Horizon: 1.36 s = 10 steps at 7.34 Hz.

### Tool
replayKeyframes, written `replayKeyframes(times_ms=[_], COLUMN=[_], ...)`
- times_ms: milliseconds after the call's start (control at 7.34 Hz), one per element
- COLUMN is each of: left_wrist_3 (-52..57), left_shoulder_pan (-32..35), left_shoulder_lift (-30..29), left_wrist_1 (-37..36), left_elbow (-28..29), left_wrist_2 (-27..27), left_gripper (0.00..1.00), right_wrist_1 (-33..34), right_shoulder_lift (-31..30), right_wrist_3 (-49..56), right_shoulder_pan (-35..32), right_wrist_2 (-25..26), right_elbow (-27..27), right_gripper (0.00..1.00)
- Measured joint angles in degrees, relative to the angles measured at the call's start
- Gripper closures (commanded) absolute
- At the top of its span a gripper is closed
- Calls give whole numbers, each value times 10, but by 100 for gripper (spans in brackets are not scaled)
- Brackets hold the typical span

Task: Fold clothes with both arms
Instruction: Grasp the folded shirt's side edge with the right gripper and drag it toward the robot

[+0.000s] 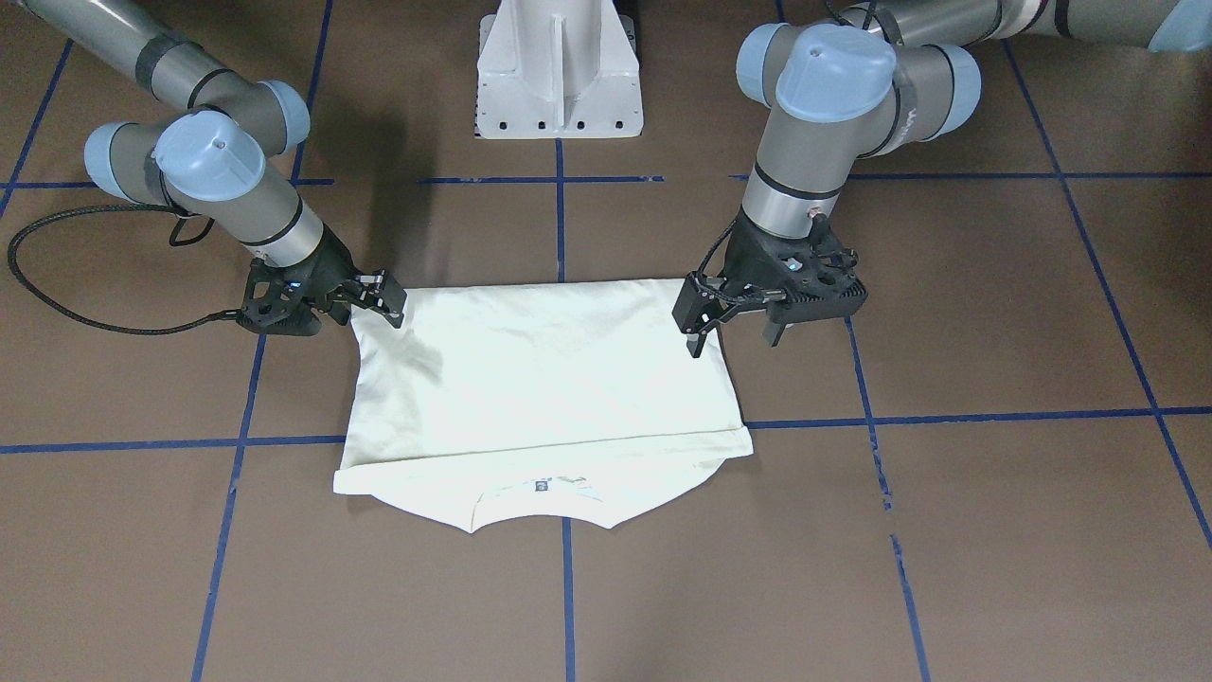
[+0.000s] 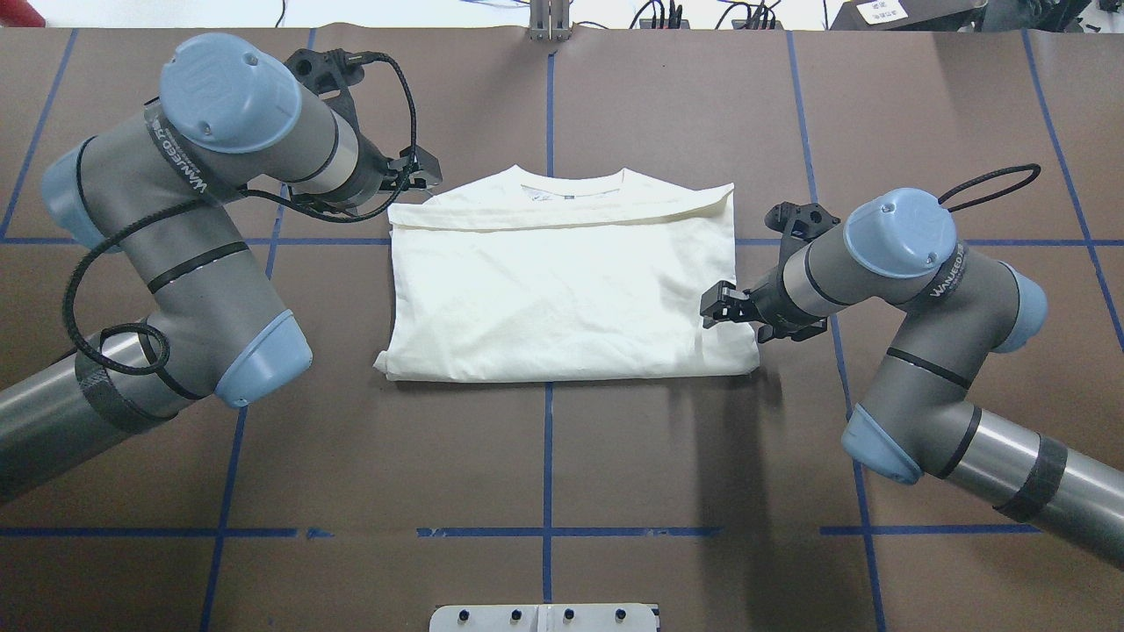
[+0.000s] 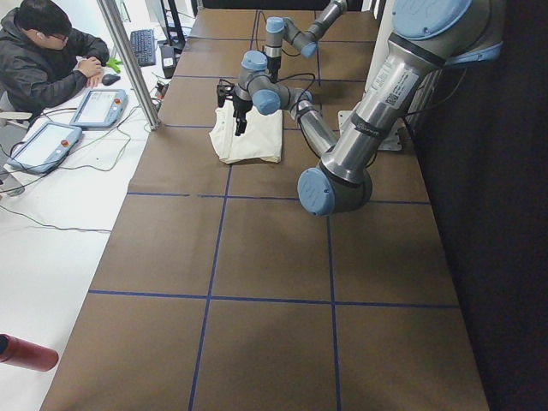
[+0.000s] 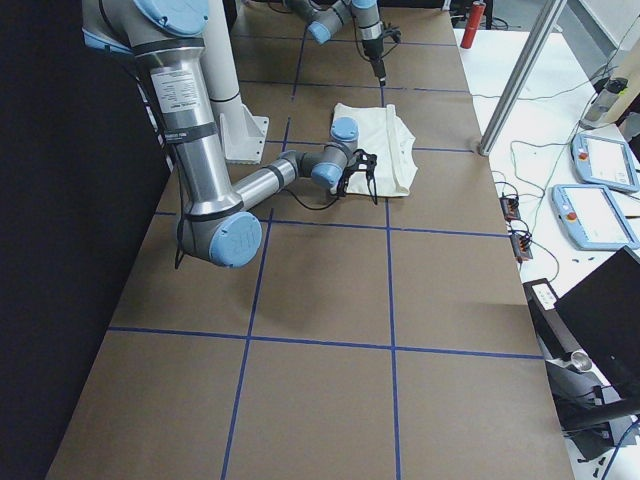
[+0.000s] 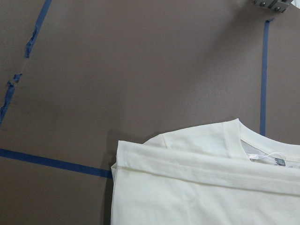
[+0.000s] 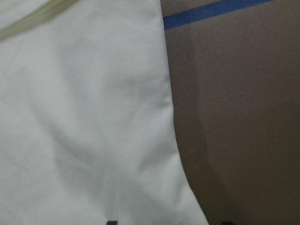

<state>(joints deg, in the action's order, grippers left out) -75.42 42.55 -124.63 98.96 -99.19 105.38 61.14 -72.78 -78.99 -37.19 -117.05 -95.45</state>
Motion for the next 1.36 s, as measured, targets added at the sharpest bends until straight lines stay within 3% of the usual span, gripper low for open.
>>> replayKeyframes(times_ms=[136,545,953,1362], left_wrist_3=[0,0,2,1], left_shoulder_pan=[0,-2,-9,-10], left_shoulder_lift=[0,-1,0,1], left_wrist_1=[0,-1,-1,-1], left_elbow=[0,0,3,-1], left_wrist_2=[0,-1,-4,-6], left_gripper=[0,0,0,0], right_wrist_1=[0,-2,-2,-4], right_shoulder_lift=[-1,-7,-59,-142], right_wrist_3=[1,5,4,-1], right_shoulder_pan=[2,3,39,132], right_wrist_2=[-4,-23,-24,-18], right_elbow=[0,-16,-96,-182], right_gripper=[100,100,100,100])
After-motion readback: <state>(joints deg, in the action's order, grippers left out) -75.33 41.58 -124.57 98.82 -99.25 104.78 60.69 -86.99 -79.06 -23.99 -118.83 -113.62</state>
